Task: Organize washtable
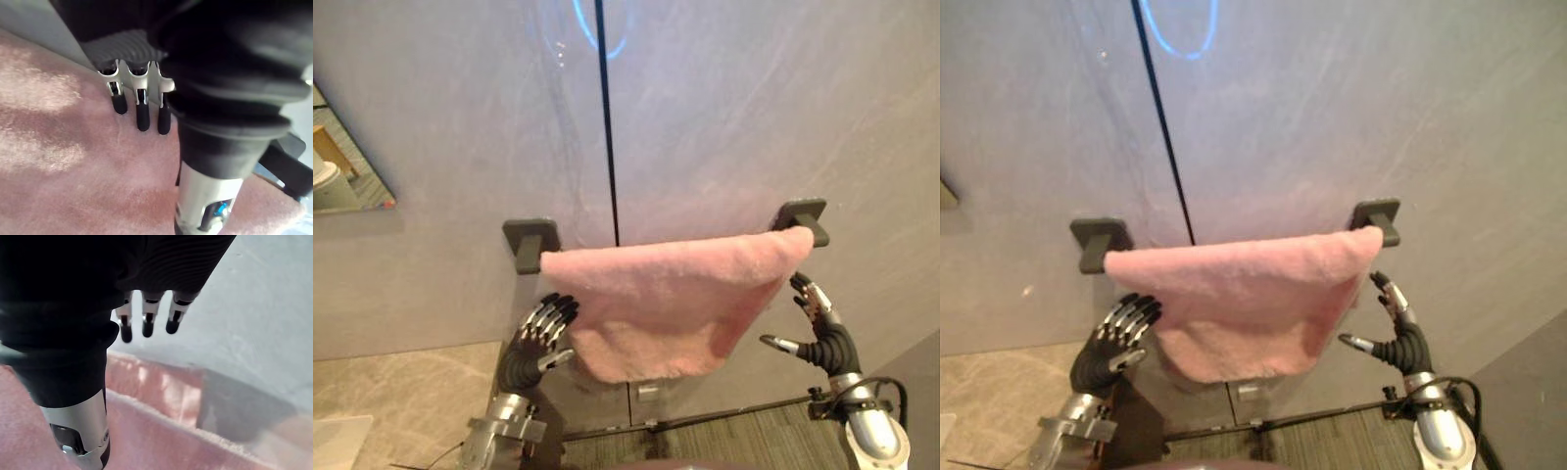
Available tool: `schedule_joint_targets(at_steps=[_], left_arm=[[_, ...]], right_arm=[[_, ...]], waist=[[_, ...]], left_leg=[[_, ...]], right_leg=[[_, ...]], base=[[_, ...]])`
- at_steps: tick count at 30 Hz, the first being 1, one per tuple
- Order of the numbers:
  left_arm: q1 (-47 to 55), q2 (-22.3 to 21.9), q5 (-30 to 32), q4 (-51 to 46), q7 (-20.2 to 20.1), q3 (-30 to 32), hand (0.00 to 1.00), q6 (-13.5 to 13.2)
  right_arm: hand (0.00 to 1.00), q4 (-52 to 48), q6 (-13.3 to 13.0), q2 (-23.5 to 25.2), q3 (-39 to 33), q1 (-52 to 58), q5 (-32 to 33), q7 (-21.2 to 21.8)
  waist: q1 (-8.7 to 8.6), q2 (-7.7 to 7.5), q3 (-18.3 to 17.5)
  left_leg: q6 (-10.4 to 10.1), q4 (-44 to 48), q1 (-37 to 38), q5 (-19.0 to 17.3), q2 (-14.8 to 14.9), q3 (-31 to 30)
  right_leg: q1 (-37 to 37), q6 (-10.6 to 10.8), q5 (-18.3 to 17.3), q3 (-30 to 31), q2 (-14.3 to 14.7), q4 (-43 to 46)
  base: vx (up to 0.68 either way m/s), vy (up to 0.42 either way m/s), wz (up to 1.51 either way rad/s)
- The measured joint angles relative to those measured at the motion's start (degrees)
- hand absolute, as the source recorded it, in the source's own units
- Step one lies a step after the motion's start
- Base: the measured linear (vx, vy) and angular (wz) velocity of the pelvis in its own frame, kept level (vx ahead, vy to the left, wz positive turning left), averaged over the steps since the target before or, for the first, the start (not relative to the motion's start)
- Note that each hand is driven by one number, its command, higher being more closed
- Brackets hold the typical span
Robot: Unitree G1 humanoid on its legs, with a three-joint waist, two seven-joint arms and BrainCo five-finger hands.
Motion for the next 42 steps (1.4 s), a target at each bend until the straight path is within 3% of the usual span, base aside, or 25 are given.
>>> schedule_joint_targets(at_steps=[4, 7, 17, 22, 28, 30, 31, 32, 37, 39, 40, 41, 42], left_arm=[[1.96, -0.48, 0.32, 3.44, 0.03, -0.18, 0.00, 0.26], [2.08, -1.66, 3.93, 9.01, 0.29, -0.34, 0.00, 0.29], [-6.33, -4.66, 15.87, 35.90, 8.19, -1.19, 0.00, 0.47], [-11.23, -4.90, 20.76, 49.93, 13.01, -1.18, 0.00, 0.44], [-13.84, -4.27, 25.00, 59.49, 16.68, -0.88, 0.00, 0.23], [-16.35, -4.16, 26.36, 63.04, 17.95, -0.37, 0.00, 0.27], [-17.69, -4.23, 27.15, 64.61, 18.24, -0.14, 0.00, 0.32], [-18.42, -4.10, 27.93, 65.30, 18.54, -0.07, 0.00, 0.29], [-24.08, -2.76, 29.63, 67.90, 20.37, 0.08, 0.00, 0.50], [-26.52, -2.45, 30.15, 67.91, 20.48, 0.01, 0.00, 0.73], [-27.22, -3.01, 30.36, 67.73, 20.39, -0.29, 0.00, 0.95], [-27.76, -3.73, 30.73, 67.43, 20.37, -0.10, 0.00, 1.03], [-27.78, -3.71, 30.77, 67.34, 20.36, -0.19, 0.00, 1.04]], right_arm=[[0.00, 1.48, 0.47, 1.42, 2.43, 3.41, 0.04, -0.13], [0.00, 4.18, 0.73, 1.64, 6.68, 4.87, -0.05, 0.20], [0.00, 33.94, 4.26, 3.67, 15.68, -0.90, -2.22, -1.19], [0.00, 47.59, 4.88, 3.93, 15.61, -5.91, -4.74, -3.88], [0.00, 57.81, 5.85, 4.64, 13.01, -9.23, -6.52, -6.54], [0.00, 61.06, 6.20, 4.41, 12.17, -11.23, -6.50, -7.52], [0.00, 62.59, 6.54, 4.37, 12.18, -12.51, -6.50, -7.59], [0.00, 63.11, 6.64, 4.36, 12.20, -13.12, -6.51, -7.61], [0.00, 64.77, 6.96, 4.46, 12.39, -18.40, -6.52, -9.07], [0.00, 65.09, 7.04, 4.61, 12.84, -19.00, -6.51, -9.80], [0.00, 65.27, 7.08, 4.56, 12.75, -19.66, -6.50, -9.84], [0.00, 65.14, 7.03, 4.12, 12.66, -20.26, -6.50, -9.83], [0.00, 65.21, 7.03, 4.33, 12.67, -20.18, -6.50, -9.83]], waist=[[0.04, -0.01, -0.05], [0.12, -0.06, -0.23], [1.34, -0.07, -0.60], [1.43, 0.01, -0.42], [0.84, -0.27, 0.46], [0.92, 0.29, 1.25], [0.96, -0.39, 1.49], [0.96, 0.21, 2.30], [1.26, -1.87, 6.90], [1.46, -2.74, 7.77], [1.57, -2.21, 7.99], [1.54, -1.76, 8.55], [1.69, -1.57, 8.65]], left_leg=[[0.00, 0.05, 0.02, -0.06, 0.19, 0.09], [0.14, 0.39, 0.00, 0.06, 0.41, 0.51], [-0.10, 0.42, 0.05, -0.07, 0.67, 0.75], [-0.11, 0.40, -0.43, -0.07, 0.70, 0.25], [-0.22, 0.43, -0.37, 0.05, 0.70, 0.09], [-0.23, 0.42, -0.47, 0.05, 0.70, 0.47], [-0.25, 0.42, -0.51, 0.01, 0.75, 1.11], [-0.29, 0.42, -0.93, -0.03, 0.81, 1.37], [-0.21, 2.71, -6.95, -0.03, 1.25, 4.36], [0.15, 5.34, -11.49, -0.09, 1.49, 4.20], [0.57, 6.40, -13.42, -0.06, 2.44, 4.17], [0.87, 6.90, -13.93, -0.18, 3.20, 3.00], [0.87, 7.27, -13.80, -0.17, 3.18, 2.29]], right_leg=[[-0.47, -0.23, -0.53, -0.48, -0.20, 1.40], [-0.91, -0.43, -1.05, -0.97, -0.16, 2.24], [-1.95, -0.63, -2.76, -1.18, -0.10, 5.02], [-2.75, -0.65, -3.06, -1.08, 0.00, 5.27], [-2.92, -0.72, -2.99, -0.63, 0.28, 5.00], [-3.14, -0.79, -2.77, -0.14, 0.33, 4.82], [-3.53, -0.84, -2.55, 0.61, 0.41, 4.73], [-4.15, -0.89, -2.36, 1.09, 0.55, 4.60], [-11.07, -0.96, -0.76, 4.29, 1.27, 6.74], [-14.83, 0.76, 0.34, 5.36, 0.79, 8.11], [-15.20, 2.76, 1.56, 6.85, 1.38, 7.02], [-16.75, 0.14, -5.08, 7.22, 0.67, 19.85], [-16.57, 1.30, -7.10, 7.30, -0.09, 25.06]], base=[[0.01, -0.003, 0.02], [0.04, -0.022, 0.00], [0.00, -0.008, 0.00], [-0.03, -0.024, 0.00], [0.03, -0.016, -0.01], [-0.02, -0.010, -0.13], [-0.03, 0.004, -0.25], [-0.06, 0.000, -0.31], [-0.07, -0.013, -0.34], [-0.04, -0.003, 0.12], [0.02, 0.072, 0.28], [0.05, 0.076, 0.39], [0.11, 0.017, 0.64]])
